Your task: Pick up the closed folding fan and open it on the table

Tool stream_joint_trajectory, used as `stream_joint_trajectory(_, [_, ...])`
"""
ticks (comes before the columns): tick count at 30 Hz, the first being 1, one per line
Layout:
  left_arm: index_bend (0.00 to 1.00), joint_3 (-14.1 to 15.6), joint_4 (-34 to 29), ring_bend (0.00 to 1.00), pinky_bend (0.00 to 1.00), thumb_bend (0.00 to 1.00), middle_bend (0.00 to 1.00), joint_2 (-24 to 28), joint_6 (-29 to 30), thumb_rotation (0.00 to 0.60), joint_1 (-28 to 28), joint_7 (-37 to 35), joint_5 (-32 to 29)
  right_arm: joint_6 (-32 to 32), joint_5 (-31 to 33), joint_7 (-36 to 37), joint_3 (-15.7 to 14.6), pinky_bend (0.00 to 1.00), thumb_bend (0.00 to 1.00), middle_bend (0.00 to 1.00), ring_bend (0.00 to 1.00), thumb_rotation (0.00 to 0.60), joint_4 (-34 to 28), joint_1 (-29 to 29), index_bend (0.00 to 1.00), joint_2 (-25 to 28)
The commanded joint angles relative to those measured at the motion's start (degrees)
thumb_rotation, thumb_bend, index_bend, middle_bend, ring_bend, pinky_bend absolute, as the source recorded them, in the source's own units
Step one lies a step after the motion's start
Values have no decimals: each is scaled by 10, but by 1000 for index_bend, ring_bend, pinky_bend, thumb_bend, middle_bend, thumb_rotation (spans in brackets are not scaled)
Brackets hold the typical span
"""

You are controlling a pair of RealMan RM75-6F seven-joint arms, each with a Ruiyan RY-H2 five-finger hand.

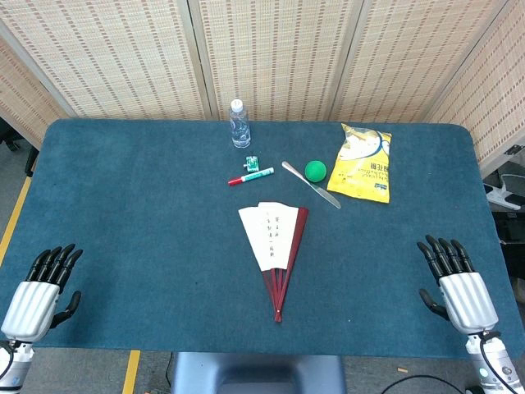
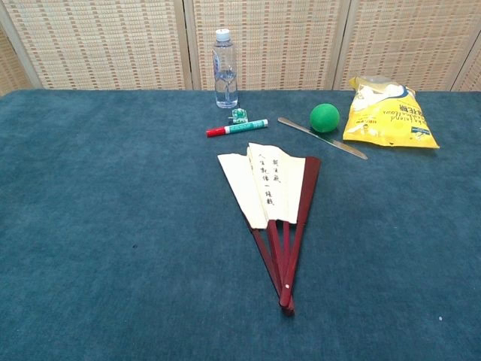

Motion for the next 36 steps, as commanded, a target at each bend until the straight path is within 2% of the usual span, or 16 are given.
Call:
stream_joint_trajectory(1, [0, 0, -2, 0, 71, 448, 0, -1, -1, 600, 1, 2, -2, 2, 2, 0, 2, 0, 237, 0, 0, 600, 0, 0, 0, -1])
stream_joint_trajectory(8, [0, -2, -1, 0, 71, 449, 0, 0, 2, 600, -2, -10, 3, -9, -3, -12, 3, 0, 237, 0, 0, 600, 7, 9, 0, -13])
stream_joint_trajectory(13, [0, -3, 6, 0, 71, 448, 0, -3, -7, 600, -6, -16, -1, -66, -42, -58, 11, 0, 237, 0, 0, 600, 32, 66, 2, -46])
stream_joint_trajectory(17, [0, -3, 9, 0, 72, 448, 0, -7, -22, 600, -12, -9, -8, -127, -66, -89, 22, 0, 237, 0, 0, 600, 67, 126, 92, -95])
stream_joint_trajectory(21, [0, -4, 10, 0, 72, 447, 0, -9, -29, 600, -13, -6, -16, -176, -62, -92, 29, 0, 237, 0, 0, 600, 95, 166, 162, -134])
stream_joint_trajectory(26, [0, -7, 10, 0, 72, 448, 0, -8, -34, 600, -16, -9, -24, -222, -71, -89, 36, 0, 237, 0, 0, 600, 158, 223, 235, -204])
stream_joint_trajectory(32, [0, -6, 12, 0, 72, 448, 0, -9, -46, 600, -19, -9, -31, -213, -91, -70, 31, 0, 237, 0, 0, 600, 252, 256, 324, -280])
stream_joint_trajectory(36, [0, -5, 10, 0, 72, 448, 0, -7, -51, 600, -21, -9, -35, -219, -83, -52, 33, 0, 238, 0, 0, 600, 301, 273, 330, -323])
